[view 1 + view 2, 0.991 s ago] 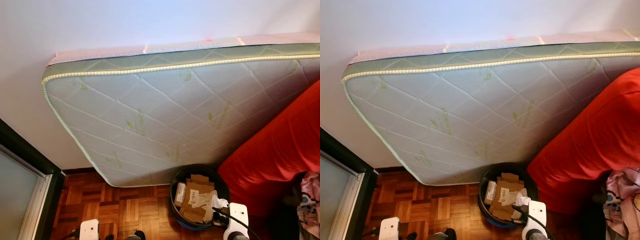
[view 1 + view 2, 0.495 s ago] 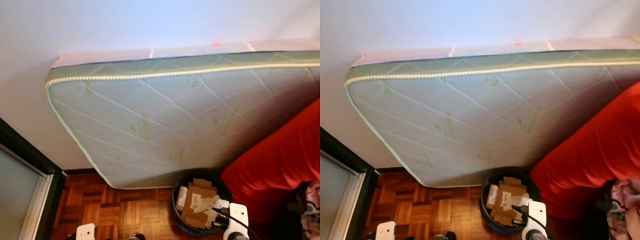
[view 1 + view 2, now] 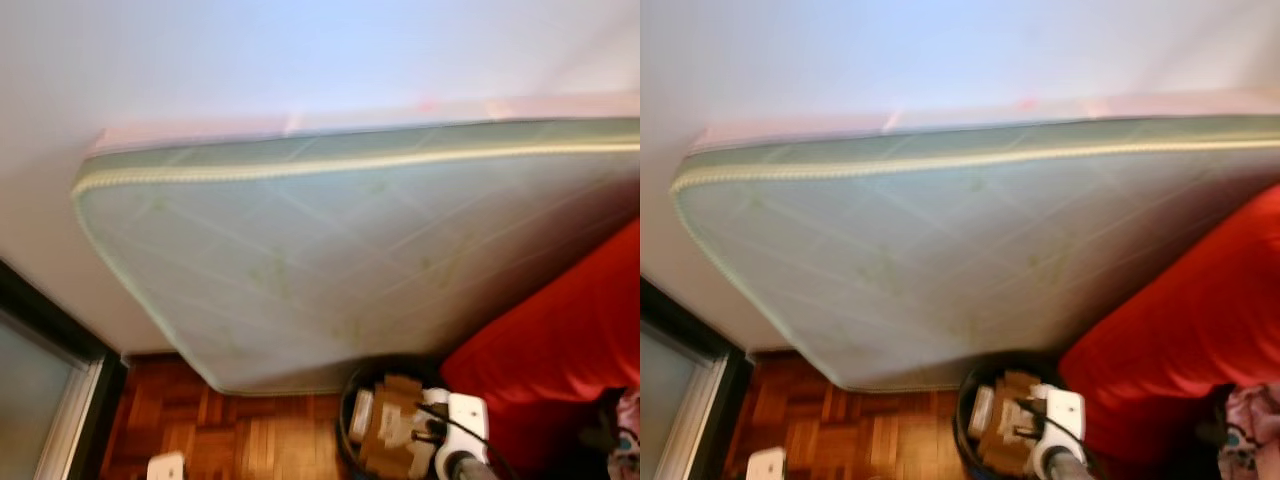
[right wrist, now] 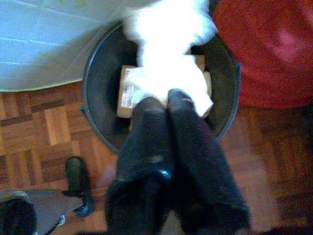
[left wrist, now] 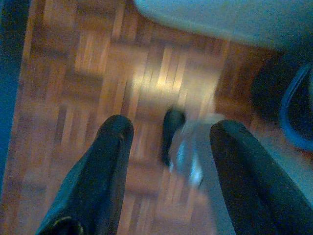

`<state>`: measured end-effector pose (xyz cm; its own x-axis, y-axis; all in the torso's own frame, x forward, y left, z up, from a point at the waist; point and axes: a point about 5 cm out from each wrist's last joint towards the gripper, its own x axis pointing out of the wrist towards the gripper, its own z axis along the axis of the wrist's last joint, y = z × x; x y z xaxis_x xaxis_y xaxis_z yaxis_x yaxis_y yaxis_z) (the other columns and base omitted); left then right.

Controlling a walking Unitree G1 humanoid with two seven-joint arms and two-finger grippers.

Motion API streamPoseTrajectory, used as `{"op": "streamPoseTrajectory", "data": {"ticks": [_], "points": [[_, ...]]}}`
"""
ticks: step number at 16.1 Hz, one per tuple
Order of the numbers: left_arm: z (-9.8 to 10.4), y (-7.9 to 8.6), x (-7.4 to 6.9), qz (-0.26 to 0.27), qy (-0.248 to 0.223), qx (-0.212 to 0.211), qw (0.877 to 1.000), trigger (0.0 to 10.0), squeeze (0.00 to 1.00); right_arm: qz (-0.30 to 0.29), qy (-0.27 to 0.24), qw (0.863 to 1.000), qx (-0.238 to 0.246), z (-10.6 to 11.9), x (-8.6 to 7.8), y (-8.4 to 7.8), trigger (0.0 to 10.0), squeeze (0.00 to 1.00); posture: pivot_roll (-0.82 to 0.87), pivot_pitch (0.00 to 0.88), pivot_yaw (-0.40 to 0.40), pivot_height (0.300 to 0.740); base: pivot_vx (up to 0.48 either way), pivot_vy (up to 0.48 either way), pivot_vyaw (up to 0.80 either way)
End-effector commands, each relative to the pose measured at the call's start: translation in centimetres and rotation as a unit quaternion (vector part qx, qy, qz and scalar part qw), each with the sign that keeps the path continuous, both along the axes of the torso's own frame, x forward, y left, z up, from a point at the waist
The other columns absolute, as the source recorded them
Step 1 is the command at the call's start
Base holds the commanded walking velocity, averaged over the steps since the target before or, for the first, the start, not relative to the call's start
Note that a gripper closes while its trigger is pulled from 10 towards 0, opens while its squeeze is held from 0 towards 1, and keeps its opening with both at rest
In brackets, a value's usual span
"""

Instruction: Clean up the room

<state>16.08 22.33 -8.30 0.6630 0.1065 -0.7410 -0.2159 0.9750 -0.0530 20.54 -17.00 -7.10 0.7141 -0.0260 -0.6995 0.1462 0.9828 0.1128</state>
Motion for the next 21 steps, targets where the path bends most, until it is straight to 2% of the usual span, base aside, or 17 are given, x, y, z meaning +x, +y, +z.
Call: {"op": "streamPoseTrajectory", "data": {"ticks": [1, 6, 9, 11, 13, 16, 18, 21], "points": [[-0.5, -0.4, -1.0, 0.001, 0.018, -0.007, 1.0, 10.0, 0.0, -0.01, 0.016, 1.0, -0.008, -0.5, -1.1, -1.0, 10.0, 0.0, 0.03, 0.16, 0.005, 0.74, 0.285, 0.0, 0.0], [-0.3, -0.6, -0.3, -0.005, 0.006, -0.006, 1.0, 10.0, 0.0, -0.004, 0.008, 1.0, -0.003, -0.2, -0.5, -0.7, 10.0, 0.0, 0.03, 0.164, 0.004, 0.74, 0.113, 0.0, 0.0], [1.2, -2.2, 3.1, -0.019, -0.056, -0.014, 0.998, 10.0, 0.0, 0.023, -0.033, 0.999, 0.011, 0.7, 0.9, 0.3, 10.0, 0.0, 0.03, 0.17, 0.003, 0.74, 0.0, 0.0, 0.0], [2.7, -3.0, 5.5, -0.033, -0.114, -0.019, 0.993, 10.0, 0.0, 0.044, -0.082, 0.995, 0.027, 1.8, 2.4, 1.1, 10.0, 0.0, 0.03, 0.172, 0.004, 0.74, 0.0, 0.0, 0.0], [3.3, -3.2, 6.4, -0.037, -0.14, -0.018, 0.989, 10.0, 0.0, 0.05, -0.103, 0.993, 0.033, 2.3, 3.0, 1.4, 10.0, 0.0, 0.03, 0.175, 0.005, 0.74, 0.0, 0.0, 0.0], [5.3, -3.2, 8.0, -0.035, -0.222, -0.008, 0.975, 10.0, 0.0, 0.072, -0.154, 0.985, 0.044, 3.5, 4.0, 2.3, 10.0, 0.0, 0.03, 0.18, 0.002, 0.74, 0.0, 0.0, 0.0], [6.4, -3.2, 8.5, -0.037, -0.266, 0.0, 0.963, 10.0, 0.0, 0.076, -0.164, 0.983, 0.045, 3.6, 4.0, 2.4, 10.0, 0.0, 0.03, 0.184, 0.002, 0.74, 0.0, 0.0, 0.0], [7.3, -3.6, 8.7, -0.04, -0.297, 0.006, 0.954, 10.0, 0.0, 0.08, -0.154, 0.984, 0.041, 3.6, 4.1, 2.7, 10.0, 0.0, 0.03, 0.186, 0.002, 0.73, 0.0, 0.0, 0.0]]}}
